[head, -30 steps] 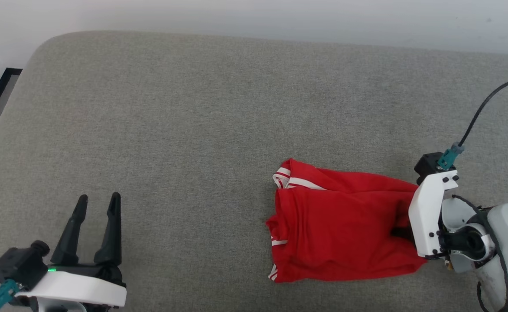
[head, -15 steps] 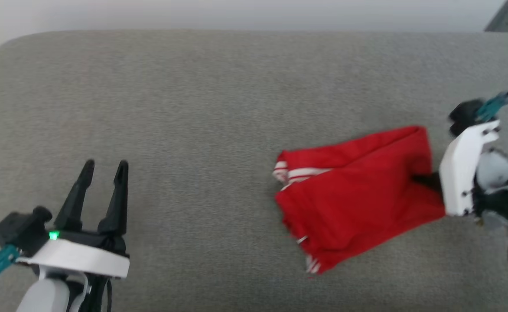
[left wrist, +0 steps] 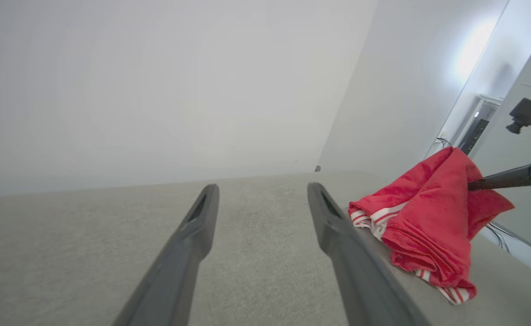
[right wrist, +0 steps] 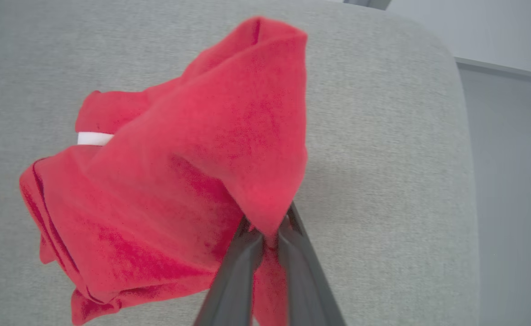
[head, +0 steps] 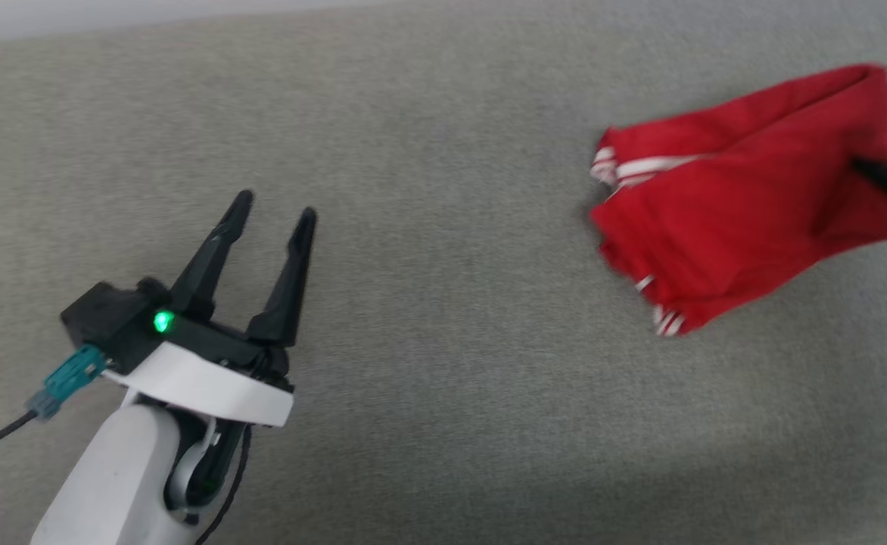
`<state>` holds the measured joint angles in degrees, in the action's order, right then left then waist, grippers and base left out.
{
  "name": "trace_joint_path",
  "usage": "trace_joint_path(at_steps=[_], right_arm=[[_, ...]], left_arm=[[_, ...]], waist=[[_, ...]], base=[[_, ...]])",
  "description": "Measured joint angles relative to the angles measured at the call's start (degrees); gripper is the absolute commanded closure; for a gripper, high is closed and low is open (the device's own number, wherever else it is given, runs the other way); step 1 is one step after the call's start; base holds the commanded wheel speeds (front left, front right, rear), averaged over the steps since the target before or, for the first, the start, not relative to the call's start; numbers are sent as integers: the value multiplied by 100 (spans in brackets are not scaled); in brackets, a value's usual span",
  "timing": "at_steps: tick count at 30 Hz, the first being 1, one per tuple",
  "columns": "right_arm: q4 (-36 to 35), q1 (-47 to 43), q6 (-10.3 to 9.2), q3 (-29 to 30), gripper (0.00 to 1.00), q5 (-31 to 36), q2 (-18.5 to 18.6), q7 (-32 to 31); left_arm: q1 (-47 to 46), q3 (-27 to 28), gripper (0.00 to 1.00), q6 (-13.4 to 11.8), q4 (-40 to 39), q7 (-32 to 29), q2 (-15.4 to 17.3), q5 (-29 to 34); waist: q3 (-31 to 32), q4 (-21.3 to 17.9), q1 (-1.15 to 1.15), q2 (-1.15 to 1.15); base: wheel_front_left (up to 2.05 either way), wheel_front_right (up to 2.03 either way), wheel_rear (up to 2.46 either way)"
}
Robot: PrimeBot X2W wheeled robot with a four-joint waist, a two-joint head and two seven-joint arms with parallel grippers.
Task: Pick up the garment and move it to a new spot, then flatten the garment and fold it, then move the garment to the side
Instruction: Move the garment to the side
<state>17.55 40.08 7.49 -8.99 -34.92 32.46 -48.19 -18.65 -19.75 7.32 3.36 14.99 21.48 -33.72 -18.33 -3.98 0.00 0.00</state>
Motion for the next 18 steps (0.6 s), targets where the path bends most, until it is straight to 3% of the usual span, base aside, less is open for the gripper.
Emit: trace_joint_path(at_steps=[9,18], right_arm=[[851,616,1,37,100,524,377,1089],[1771,1143,1,263,100,1523,380,2107]], left_arm=[[-669,-690,0,0,-12,0,104,79],[-1132,-1137,0,0,-44,1,123,85]], waist=[[-445,-470,0,0],[-818,-691,0,0]], base=[[0,0,0],[0,0,0]])
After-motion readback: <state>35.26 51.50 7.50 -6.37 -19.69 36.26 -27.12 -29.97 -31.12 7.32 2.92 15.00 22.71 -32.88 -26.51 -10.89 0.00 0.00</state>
